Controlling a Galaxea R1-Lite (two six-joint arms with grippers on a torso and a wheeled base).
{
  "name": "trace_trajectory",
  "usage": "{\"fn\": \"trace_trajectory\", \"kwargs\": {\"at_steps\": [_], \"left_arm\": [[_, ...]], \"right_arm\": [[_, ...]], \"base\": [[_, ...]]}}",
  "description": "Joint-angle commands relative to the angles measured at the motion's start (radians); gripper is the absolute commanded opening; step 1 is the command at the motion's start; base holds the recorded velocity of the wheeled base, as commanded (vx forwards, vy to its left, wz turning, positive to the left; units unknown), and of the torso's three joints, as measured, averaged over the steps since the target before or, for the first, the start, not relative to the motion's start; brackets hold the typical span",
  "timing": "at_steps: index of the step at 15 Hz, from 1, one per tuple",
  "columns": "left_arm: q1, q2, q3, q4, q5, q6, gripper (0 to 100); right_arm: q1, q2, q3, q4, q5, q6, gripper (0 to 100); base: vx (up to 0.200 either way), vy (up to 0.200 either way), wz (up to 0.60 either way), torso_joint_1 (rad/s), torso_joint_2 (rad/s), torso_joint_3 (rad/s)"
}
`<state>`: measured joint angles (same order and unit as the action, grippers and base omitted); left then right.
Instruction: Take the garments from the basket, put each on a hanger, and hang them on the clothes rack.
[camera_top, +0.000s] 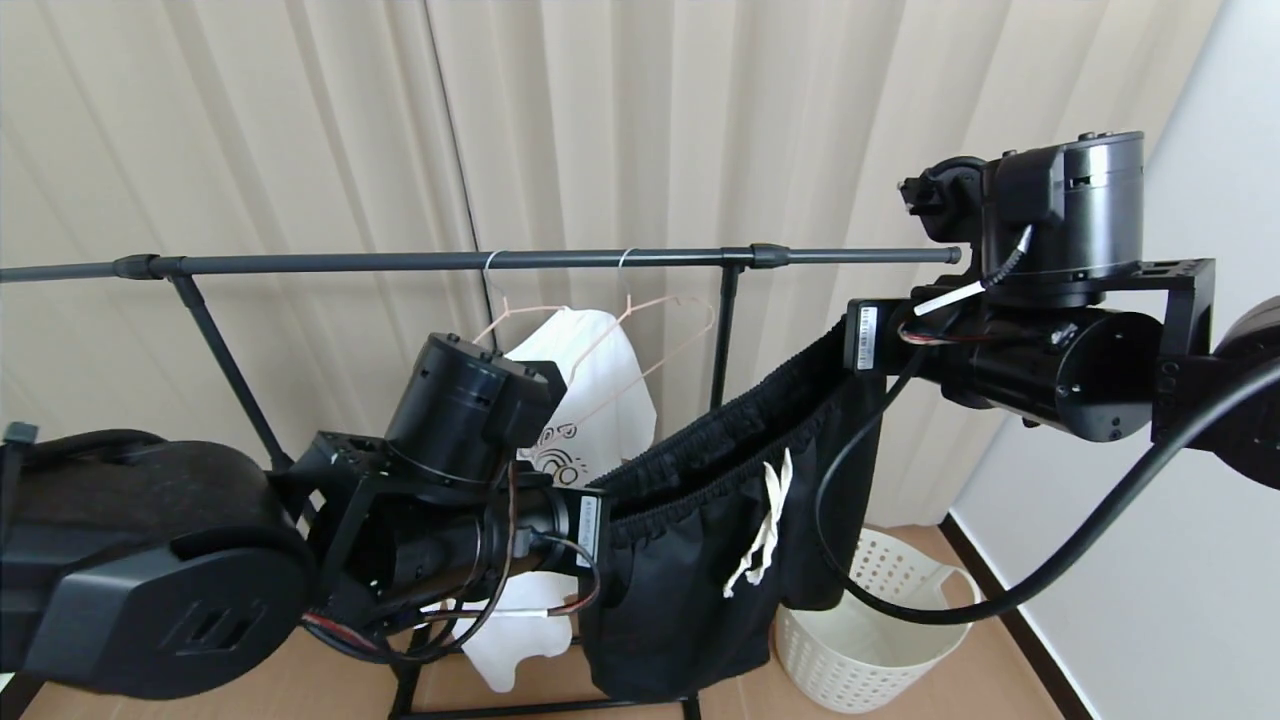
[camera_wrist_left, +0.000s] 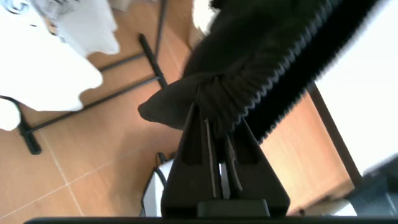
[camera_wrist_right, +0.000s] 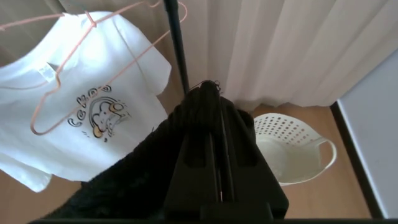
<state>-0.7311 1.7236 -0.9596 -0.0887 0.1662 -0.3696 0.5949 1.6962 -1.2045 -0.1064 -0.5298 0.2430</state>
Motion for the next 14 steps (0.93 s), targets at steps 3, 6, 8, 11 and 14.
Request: {"fn": "trace_trajectory", "kwargs": {"at_steps": [3, 6, 8, 11, 14], "left_arm": [[0.025, 0.082, -0.05, -0.002, 0.023, 0.001, 0], [0.045, 0.076, -0.045, -0.002, 0.024, 0.015, 0], [0.048, 0.073, -0.039, -0.002, 0.024, 0.015, 100], [0.059, 0.059, -0.041, -0.002, 0.026, 0.015, 100], [0.085, 0.047, -0.042, -0.002, 0.026, 0.018, 100]], "right_arm": [[0.002, -0.035, 0.025, -0.001, 0.001, -0.005, 0], [0.002, -0.033, 0.033, -0.001, 0.001, -0.007, 0], [0.002, -0.033, 0.036, -0.001, 0.001, -0.011, 0], [0.002, -0.032, 0.037, -0.001, -0.001, -0.011, 0], [0.002, -0.033, 0.037, -0.001, -0.001, -0.011, 0]], "base": [[0.0, 0.0, 0.0, 0.0, 0.0, 0.0], [0.0, 0.0, 0.0, 0.0, 0.0, 0.0], [0.0, 0.0, 0.0, 0.0, 0.0, 0.0], [0.0, 0.0, 0.0, 0.0, 0.0, 0.0], [0.0, 0.0, 0.0, 0.0, 0.0, 0.0]]}}
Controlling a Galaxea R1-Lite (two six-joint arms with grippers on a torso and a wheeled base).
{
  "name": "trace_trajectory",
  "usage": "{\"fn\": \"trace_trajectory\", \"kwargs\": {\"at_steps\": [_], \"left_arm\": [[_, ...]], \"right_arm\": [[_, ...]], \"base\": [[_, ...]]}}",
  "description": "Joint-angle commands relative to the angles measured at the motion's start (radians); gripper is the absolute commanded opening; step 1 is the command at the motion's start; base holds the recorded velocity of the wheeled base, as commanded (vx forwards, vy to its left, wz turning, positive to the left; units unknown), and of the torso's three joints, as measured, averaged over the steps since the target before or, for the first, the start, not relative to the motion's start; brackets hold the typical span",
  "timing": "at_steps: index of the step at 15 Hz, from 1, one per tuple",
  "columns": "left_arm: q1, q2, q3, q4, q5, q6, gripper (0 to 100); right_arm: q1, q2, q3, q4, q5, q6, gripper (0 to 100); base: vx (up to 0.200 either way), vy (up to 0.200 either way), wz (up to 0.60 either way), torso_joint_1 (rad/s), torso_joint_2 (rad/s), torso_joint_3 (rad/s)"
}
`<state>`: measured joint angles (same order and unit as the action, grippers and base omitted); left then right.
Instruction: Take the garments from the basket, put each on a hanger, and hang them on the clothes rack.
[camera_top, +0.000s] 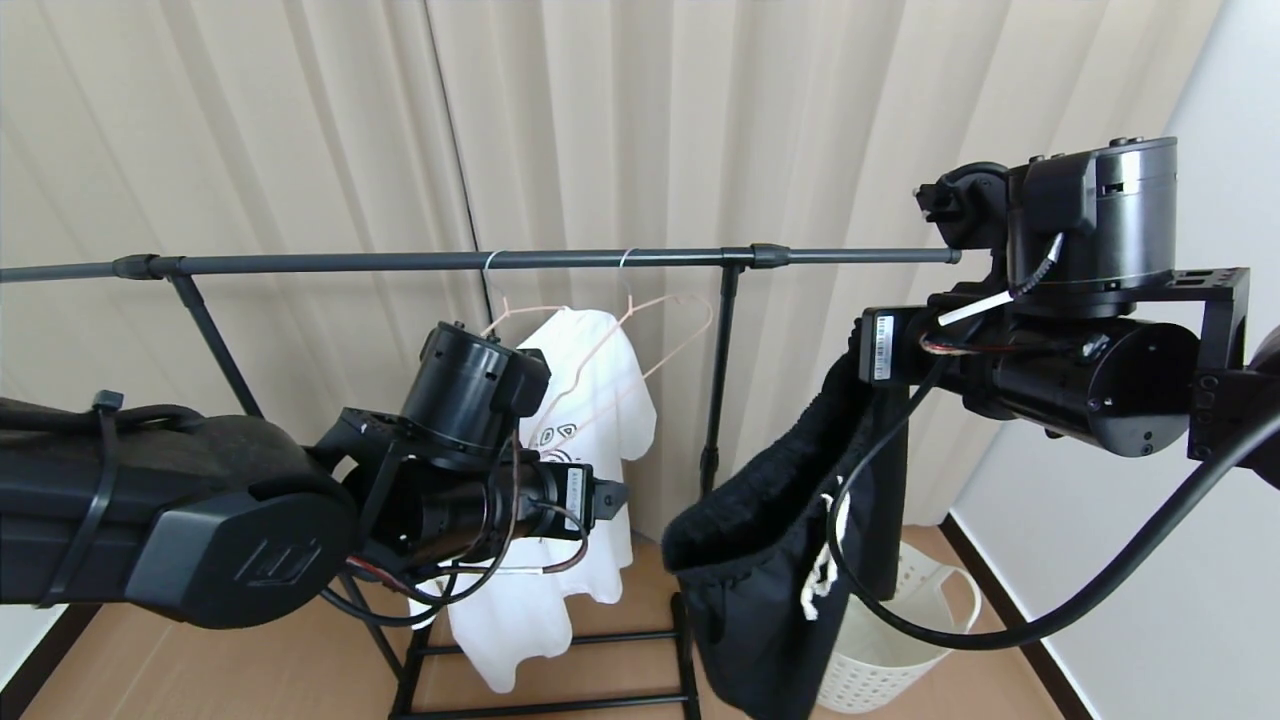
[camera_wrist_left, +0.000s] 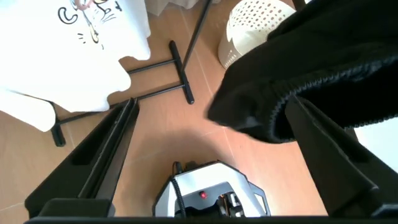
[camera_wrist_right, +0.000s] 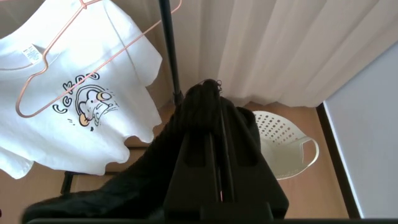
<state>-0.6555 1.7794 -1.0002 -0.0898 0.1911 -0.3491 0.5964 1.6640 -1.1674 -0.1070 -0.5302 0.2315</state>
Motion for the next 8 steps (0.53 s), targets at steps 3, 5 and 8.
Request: {"fn": "trace_trajectory", "kwargs": {"at_steps": [3, 5, 8], "left_arm": [[0.042, -0.015, -0.006, -0.002, -0.001, 0.042, 100], [0.079, -0.009, -0.029, -0.005, -0.005, 0.104, 100], [0.114, 0.068, -0.133, -0.008, -0.01, 0.187, 100]], "right_arm": [[0.0, 0.0, 0.0, 0.0, -0.001, 0.0, 0], [0.0, -0.001, 0.003, 0.0, -0.001, 0.0, 0], [0.0, -0.003, 0.008, -0.002, -0.001, -0.017, 0]], "base": [[0.0, 0.0, 0.0, 0.0, 0.0, 0.0], [0.0, 0.0, 0.0, 0.0, 0.0, 0.0], [0.0, 0.0, 0.0, 0.0, 0.0, 0.0]]}}
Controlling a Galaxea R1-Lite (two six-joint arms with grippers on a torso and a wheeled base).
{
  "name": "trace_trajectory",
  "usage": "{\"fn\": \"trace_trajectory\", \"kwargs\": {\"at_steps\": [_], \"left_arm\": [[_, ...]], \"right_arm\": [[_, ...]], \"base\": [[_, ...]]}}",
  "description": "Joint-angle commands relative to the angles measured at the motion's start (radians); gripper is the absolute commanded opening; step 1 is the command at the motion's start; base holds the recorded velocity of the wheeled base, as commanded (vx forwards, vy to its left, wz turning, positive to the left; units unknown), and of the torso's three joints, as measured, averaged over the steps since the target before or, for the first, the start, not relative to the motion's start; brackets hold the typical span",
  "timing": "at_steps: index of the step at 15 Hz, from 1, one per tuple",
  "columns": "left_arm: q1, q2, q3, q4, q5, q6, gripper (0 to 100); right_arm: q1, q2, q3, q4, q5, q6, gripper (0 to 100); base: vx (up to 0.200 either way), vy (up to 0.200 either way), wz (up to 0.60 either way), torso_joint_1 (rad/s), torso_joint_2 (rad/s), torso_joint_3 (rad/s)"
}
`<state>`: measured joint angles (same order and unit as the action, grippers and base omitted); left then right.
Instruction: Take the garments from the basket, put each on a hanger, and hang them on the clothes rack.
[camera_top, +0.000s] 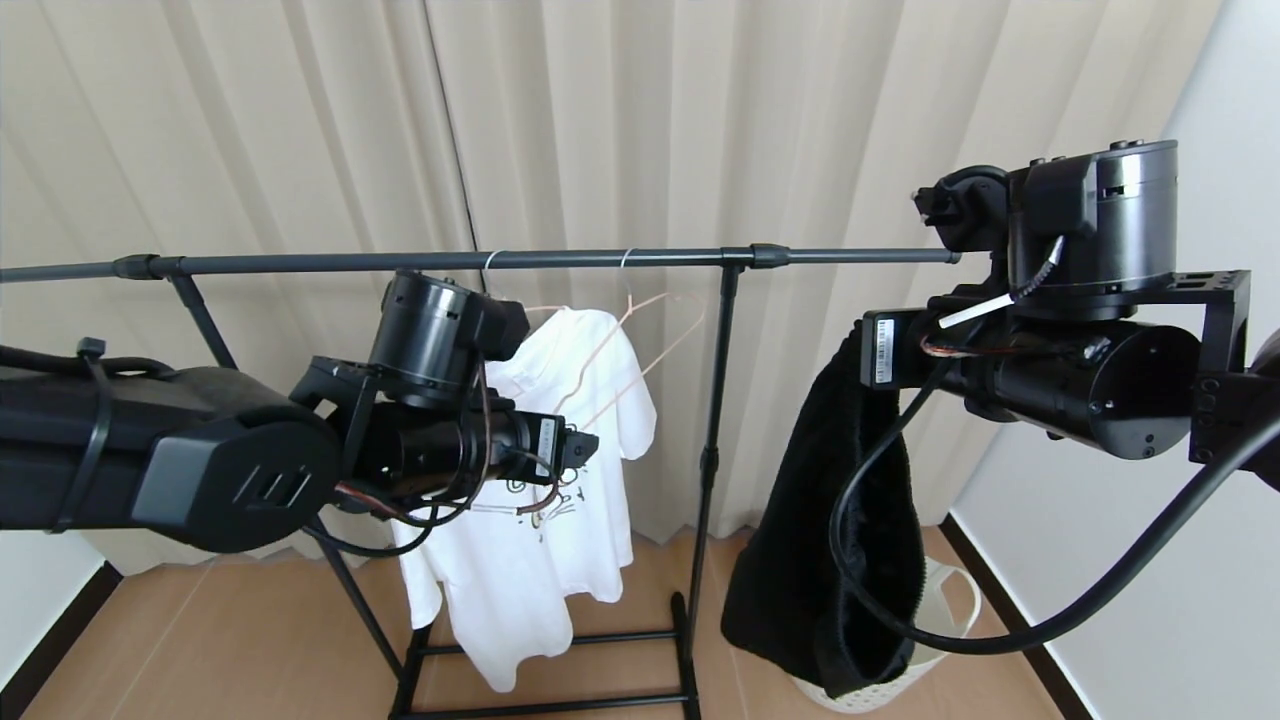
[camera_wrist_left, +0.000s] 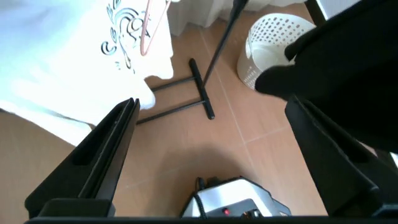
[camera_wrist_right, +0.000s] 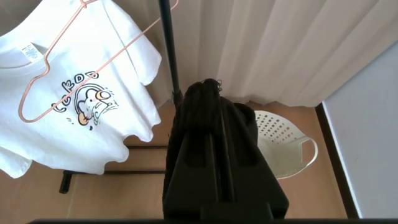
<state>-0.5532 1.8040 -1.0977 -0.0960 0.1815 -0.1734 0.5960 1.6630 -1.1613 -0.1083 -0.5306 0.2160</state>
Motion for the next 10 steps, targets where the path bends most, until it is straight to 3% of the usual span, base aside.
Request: {"fn": "trace_trajectory", "kwargs": {"at_steps": [1, 8, 10], "left_arm": [[0.018, 0.078, -0.071, -0.013, -0.002, 0.038, 100], [0.062, 0.377, -0.297, -0.208, -0.002, 0.222, 100], [0.068, 0.457, -0.375, -0.226, 0.001, 0.226, 100]], "right_arm": [[0.001, -0.003, 0.003, -0.001, 0.0, -0.001, 0], [-0.001, 0.001, 0.003, -0.001, 0.0, -0.004, 0], [-0.001, 0.009, 0.002, -0.001, 0.0, -0.004, 0]], "base": [[0.0, 0.0, 0.0, 0.0, 0.0, 0.0], [0.0, 0.0, 0.0, 0.0, 0.0, 0.0], [0.0, 0.0, 0.0, 0.0, 0.0, 0.0]]}}
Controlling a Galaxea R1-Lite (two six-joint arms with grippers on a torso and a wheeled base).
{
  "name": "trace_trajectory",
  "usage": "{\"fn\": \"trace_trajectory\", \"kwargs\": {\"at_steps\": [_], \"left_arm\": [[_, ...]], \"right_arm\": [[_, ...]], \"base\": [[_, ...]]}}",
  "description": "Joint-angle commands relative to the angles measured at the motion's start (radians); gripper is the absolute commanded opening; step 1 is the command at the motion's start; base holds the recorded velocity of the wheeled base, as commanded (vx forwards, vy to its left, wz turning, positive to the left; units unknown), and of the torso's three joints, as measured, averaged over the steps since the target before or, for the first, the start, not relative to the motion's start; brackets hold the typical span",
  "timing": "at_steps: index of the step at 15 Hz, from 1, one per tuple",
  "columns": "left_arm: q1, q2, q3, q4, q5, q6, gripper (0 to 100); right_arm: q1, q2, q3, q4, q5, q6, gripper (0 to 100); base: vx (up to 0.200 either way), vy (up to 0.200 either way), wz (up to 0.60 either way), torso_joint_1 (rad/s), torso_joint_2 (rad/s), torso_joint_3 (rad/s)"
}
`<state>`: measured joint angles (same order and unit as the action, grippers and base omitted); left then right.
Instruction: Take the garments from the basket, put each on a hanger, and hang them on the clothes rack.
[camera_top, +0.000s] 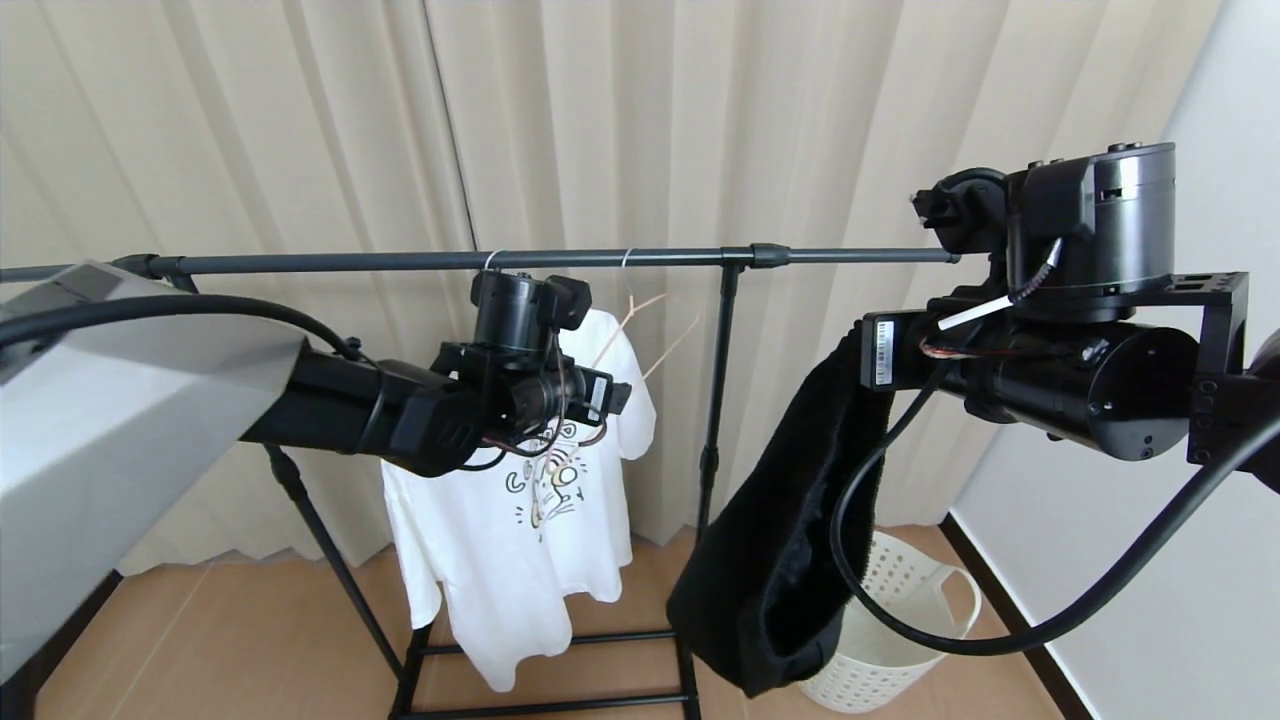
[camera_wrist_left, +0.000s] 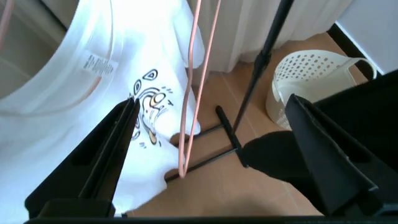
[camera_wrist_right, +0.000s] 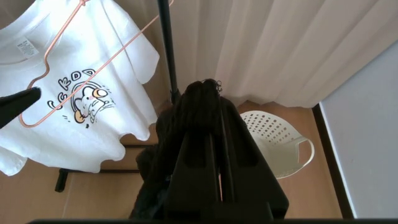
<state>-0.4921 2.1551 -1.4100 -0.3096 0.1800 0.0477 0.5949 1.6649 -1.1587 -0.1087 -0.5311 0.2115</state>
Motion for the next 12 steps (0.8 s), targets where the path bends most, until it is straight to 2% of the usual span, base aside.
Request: {"fn": "trace_trajectory", "kwargs": {"at_steps": [1, 6, 11, 12], "left_arm": [[0.012, 0.129, -0.092, -0.022, 0.006, 0.004, 100], [0.058, 0.252, -0.245, -0.034, 0.009, -0.002, 100], [0.06, 0.275, -0.259, -0.036, 0.01, -0.009, 100], [0.058, 0.275, -0.254, -0.034, 0.01, -0.012, 0]], "right_arm": [[0.0, 0.007, 0.001, 0.0, 0.0, 0.0, 0], [-0.001, 0.027, -0.001, 0.0, 0.002, 0.0, 0], [-0.001, 0.032, -0.001, 0.0, 0.002, 0.0, 0], [-0.001, 0.032, 0.001, 0.0, 0.002, 0.0, 0]], "base": [[0.0, 0.0, 0.0, 0.0, 0.0, 0.0], [0.0, 0.0, 0.0, 0.0, 0.0, 0.0], [0.0, 0.0, 0.0, 0.0, 0.0, 0.0], [0.0, 0.0, 0.0, 0.0, 0.0, 0.0]]}}
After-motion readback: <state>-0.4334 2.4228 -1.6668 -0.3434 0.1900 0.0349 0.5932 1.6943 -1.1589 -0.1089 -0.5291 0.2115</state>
